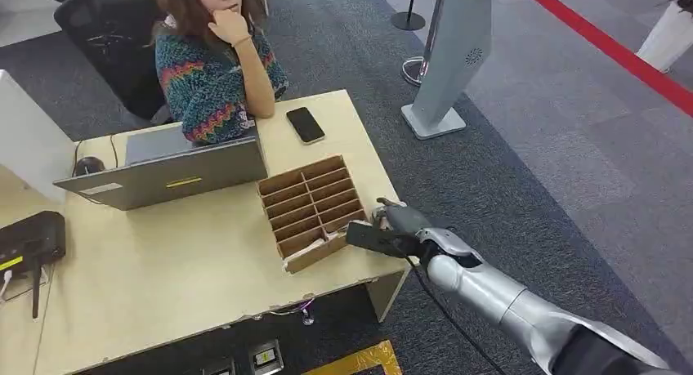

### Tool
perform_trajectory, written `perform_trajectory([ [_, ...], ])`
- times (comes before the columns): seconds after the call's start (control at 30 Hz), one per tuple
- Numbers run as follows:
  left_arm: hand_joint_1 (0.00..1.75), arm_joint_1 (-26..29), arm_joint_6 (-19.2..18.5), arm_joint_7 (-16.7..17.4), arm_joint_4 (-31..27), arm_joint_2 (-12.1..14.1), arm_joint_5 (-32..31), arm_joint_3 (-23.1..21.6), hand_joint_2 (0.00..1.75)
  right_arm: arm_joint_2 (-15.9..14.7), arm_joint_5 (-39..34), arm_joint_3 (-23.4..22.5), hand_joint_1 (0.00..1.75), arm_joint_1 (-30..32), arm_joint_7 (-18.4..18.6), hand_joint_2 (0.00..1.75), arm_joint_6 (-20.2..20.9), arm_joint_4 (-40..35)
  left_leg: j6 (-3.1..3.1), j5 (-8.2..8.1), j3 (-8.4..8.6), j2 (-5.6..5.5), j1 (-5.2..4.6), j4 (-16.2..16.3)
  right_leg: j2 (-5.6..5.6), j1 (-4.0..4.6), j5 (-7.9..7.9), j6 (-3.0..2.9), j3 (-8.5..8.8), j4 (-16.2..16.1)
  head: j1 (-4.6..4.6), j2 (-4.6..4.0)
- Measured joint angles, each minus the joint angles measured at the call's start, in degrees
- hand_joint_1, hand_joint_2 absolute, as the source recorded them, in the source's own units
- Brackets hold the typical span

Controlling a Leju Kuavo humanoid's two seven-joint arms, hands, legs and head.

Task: Pass the card to the sensor for recognition and then transmit it.

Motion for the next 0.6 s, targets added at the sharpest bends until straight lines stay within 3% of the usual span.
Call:
perform_trajectory([
  [0.6, 0.00, -0.9, 0.1, 0.3, -0.1, -0.3, -1.4, -0.1, 0.00, -0.9, -1.4, -2.0, 1.75, -8.5, -0.7, 1.75, 0.8, 0.4, 0.00, 0.01, 0.01, 0.08, -0.01, 0.0, 0.07, 0.00, 0.06, -0.07, -0.02, 0.0, 0.00, 0.00],
])
